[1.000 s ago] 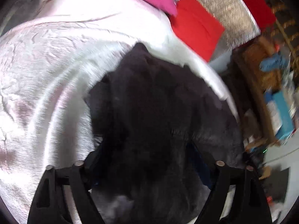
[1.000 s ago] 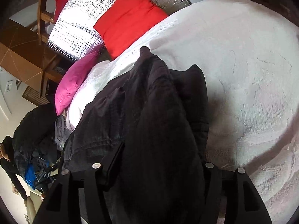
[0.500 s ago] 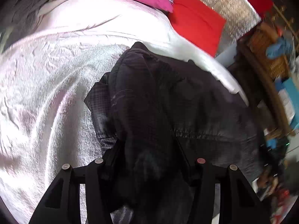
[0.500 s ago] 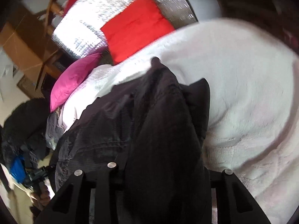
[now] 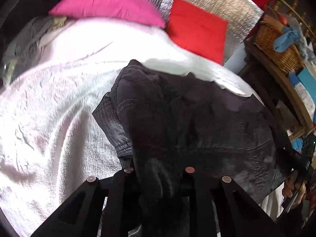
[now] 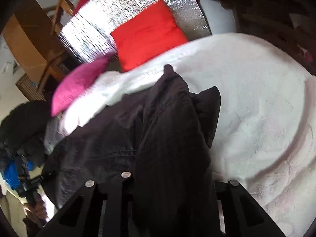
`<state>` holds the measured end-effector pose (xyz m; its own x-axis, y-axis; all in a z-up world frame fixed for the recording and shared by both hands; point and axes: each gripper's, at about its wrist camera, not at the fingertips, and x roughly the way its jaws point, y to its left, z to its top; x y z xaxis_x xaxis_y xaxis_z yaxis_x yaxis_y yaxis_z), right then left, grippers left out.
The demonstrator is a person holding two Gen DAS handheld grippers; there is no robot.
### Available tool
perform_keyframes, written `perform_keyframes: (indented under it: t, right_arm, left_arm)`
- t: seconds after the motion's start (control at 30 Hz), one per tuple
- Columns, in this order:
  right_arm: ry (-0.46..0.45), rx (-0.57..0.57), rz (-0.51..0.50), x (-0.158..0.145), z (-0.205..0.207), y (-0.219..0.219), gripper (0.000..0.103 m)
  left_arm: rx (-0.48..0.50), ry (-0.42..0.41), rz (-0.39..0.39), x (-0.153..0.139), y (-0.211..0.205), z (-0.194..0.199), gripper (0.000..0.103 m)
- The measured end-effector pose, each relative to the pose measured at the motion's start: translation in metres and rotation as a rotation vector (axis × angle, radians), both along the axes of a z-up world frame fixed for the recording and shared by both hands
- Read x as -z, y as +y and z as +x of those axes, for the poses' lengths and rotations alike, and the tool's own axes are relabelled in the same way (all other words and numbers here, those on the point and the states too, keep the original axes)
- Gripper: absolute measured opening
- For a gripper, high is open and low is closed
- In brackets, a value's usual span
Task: Fold large clothes
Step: 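Fold the lifted jacket edge over the bundle with both tools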
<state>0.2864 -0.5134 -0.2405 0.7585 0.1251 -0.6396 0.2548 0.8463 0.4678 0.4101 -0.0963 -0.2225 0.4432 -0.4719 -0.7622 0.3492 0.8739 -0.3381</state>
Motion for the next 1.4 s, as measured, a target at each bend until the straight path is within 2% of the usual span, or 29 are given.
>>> perform_keyframes:
  t: [0.1, 0.2, 0.27, 0.33, 0.37, 0.43, 0.47, 0.5, 0.57, 0.63, 0.7, 0.77, 0.8, 0.87, 0.9, 0.93, 0.97, 1.0, 1.07, 1.1, 1.13, 1.17, 1.27, 1.33, 1.4]
  right_arm:
    - [-0.041, -0.027, -0.039, -0.023, -0.013, 0.015, 0.027]
    - [-0.025, -0.049, -0.078, -0.037, -0.033, 0.028, 0.027]
    - [-0.008, -0.050, -0.043, -0.035, -0.045, 0.025, 0.027]
    - [0.039, -0.027, 0.009, -0.021, -0.049, 0.016, 0.027]
    - [0.090, -0.009, 0.043, -0.005, -0.047, 0.007, 0.031]
    - [0.186, -0.001, 0.063, 0.022, -0.037, -0.003, 0.057]
    - [0.194, 0.026, 0.107, 0.031, -0.036, -0.012, 0.065]
    - [0.191, 0.034, 0.167, 0.033, -0.037, -0.020, 0.064]
    - [0.181, 0.069, 0.227, 0.024, -0.041, -0.032, 0.065]
    - [0.140, 0.101, 0.226, 0.010, -0.048, -0.041, 0.065]
    - [0.102, 0.166, 0.184, -0.003, -0.059, -0.051, 0.066]
    - [0.027, 0.240, 0.082, -0.023, -0.073, -0.053, 0.066]
    - [-0.008, 0.236, 0.066, -0.029, -0.073, -0.051, 0.066]
    - [-0.094, 0.193, 0.008, -0.044, -0.079, -0.035, 0.064]
    - [-0.119, 0.154, -0.084, -0.055, -0.077, -0.016, 0.057]
    - [-0.128, 0.122, -0.138, -0.060, -0.074, -0.004, 0.051]
    - [-0.122, 0.084, -0.176, -0.062, -0.066, 0.009, 0.036]
    - [-0.096, 0.054, -0.186, -0.060, -0.054, 0.018, 0.036]
    - [0.032, 0.039, -0.172, -0.036, -0.028, 0.022, 0.036]
    - [0.114, 0.048, -0.160, -0.019, -0.017, 0.020, 0.036]
    - [0.198, 0.052, -0.146, -0.002, -0.007, 0.015, 0.036]
    - [0.235, 0.069, -0.121, 0.010, -0.001, 0.008, 0.036]
    - [0.193, 0.091, -0.092, -0.004, 0.000, 0.003, 0.036]
    - [0.070, 0.093, -0.085, -0.022, -0.005, 0.005, 0.036]
    - [0.023, 0.103, -0.126, -0.032, 0.002, 0.009, 0.039]
  left_arm:
    - [0.018, -0.018, -0.055, -0.019, 0.010, -0.010, 0.017]
    - [0.026, 0.015, -0.082, -0.025, 0.026, -0.024, 0.017]
    - [0.025, 0.046, -0.074, -0.017, 0.033, -0.030, 0.018]
    - [0.016, 0.115, -0.022, 0.003, 0.037, -0.031, 0.022]
    - [0.021, 0.139, 0.017, 0.012, 0.037, -0.030, 0.031]
    - [0.004, 0.170, 0.070, 0.030, 0.036, -0.027, 0.051]
    - [-0.006, 0.176, 0.079, 0.032, 0.036, -0.024, 0.053]
    - [-0.005, 0.171, 0.086, 0.031, 0.035, -0.024, 0.054]
    - [-0.031, 0.138, 0.132, 0.021, 0.030, -0.022, 0.064]
    - [-0.058, 0.070, 0.199, 0.008, 0.027, -0.027, 0.070]
    - [-0.079, 0.003, 0.255, -0.004, 0.030, -0.032, 0.071]
    - [-0.115, -0.095, 0.311, -0.017, 0.035, -0.038, 0.072]
    - [-0.133, -0.141, 0.328, -0.025, 0.036, -0.043, 0.072]
    - [-0.138, -0.201, 0.311, -0.037, 0.035, -0.054, 0.075]
    - [-0.122, -0.221, 0.288, -0.040, 0.032, -0.060, 0.078]
    - [-0.101, -0.229, 0.277, -0.041, 0.026, -0.060, 0.080]
    - [-0.073, -0.230, 0.278, -0.037, 0.018, -0.062, 0.080]
    - [-0.050, -0.218, 0.289, -0.031, 0.010, -0.063, 0.080]
    - [-0.008, -0.167, 0.314, -0.012, -0.007, -0.060, 0.080]
    - [0.002, -0.133, 0.342, 0.002, -0.016, -0.059, 0.080]
    - [0.004, -0.085, 0.403, 0.020, -0.024, -0.053, 0.080]
    - [0.009, -0.079, 0.439, 0.030, -0.028, -0.055, 0.081]
    - [0.026, -0.146, 0.497, 0.027, -0.036, -0.062, 0.081]
    - [0.031, -0.161, 0.480, 0.027, -0.040, -0.062, 0.081]
    - [0.024, -0.161, 0.488, 0.023, -0.046, -0.066, 0.081]
